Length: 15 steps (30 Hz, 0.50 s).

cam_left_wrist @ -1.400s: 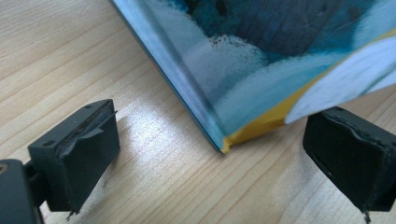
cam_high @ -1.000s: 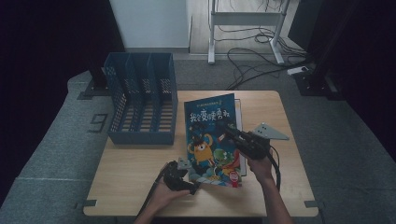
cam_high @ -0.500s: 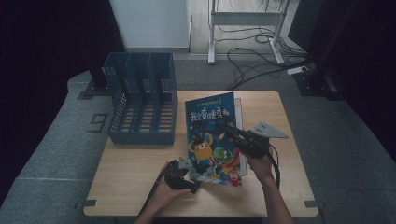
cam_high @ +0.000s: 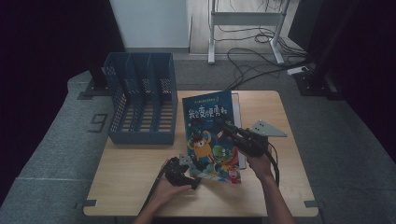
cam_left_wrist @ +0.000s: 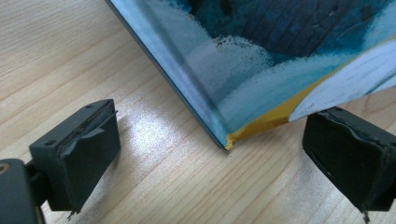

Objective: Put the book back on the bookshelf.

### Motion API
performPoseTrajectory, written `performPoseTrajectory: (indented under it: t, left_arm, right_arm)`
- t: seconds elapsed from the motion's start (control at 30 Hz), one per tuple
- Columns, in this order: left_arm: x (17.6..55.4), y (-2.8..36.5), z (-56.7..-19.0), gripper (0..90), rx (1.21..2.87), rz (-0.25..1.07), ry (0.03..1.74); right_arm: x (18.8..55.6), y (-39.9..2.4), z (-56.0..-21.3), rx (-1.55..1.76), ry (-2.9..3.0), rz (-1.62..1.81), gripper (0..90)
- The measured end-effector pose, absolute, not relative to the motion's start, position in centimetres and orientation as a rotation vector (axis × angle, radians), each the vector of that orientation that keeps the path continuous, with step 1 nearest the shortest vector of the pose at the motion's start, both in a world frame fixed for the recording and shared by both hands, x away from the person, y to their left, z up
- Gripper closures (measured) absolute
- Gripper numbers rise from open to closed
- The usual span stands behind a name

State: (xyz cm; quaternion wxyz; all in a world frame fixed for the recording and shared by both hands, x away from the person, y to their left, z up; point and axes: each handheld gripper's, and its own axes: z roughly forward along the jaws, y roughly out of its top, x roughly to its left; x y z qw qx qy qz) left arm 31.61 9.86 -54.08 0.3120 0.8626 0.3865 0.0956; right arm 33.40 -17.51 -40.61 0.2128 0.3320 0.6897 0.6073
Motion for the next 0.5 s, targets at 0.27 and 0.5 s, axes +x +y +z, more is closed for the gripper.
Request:
performPoseTrajectory:
  t: [0.27,0.5]
  left_arm:
    - [31.4,9.7,-54.1,3.8,2.287,0.272,1.016]
    - [31.3,9.6,-54.2,3.5,2.291,0.282,1.015]
  right_arm:
    - [32.6,-18.1,-40.5,0.889,1.959,1.686,78.0]
    - [31.9,-18.5,-40.6,0.895,1.971,1.704,78.8]
